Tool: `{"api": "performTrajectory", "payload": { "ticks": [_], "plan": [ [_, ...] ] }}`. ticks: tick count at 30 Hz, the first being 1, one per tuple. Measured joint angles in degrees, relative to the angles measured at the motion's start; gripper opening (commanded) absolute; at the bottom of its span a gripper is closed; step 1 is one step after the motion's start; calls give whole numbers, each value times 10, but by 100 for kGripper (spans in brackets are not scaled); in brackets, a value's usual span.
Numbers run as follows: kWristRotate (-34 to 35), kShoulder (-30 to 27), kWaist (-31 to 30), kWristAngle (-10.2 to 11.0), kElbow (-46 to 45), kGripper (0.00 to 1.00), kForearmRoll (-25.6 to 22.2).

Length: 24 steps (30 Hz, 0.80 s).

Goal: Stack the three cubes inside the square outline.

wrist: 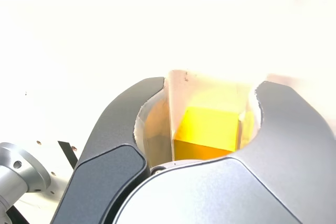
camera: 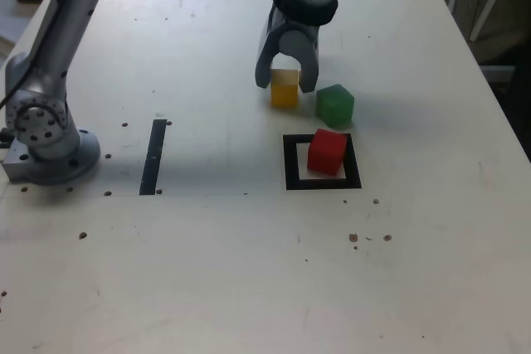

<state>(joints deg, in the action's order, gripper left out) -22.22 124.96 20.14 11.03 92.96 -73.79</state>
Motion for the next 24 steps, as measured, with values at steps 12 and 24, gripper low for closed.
{"api": "performTrajectory", "payload": {
  "ticks": [12,24],
  "plan": [
    [2,-23,-10,3,0,27,-19],
    [53,-72,-104,-8,70,27,-128]
  ]
}}
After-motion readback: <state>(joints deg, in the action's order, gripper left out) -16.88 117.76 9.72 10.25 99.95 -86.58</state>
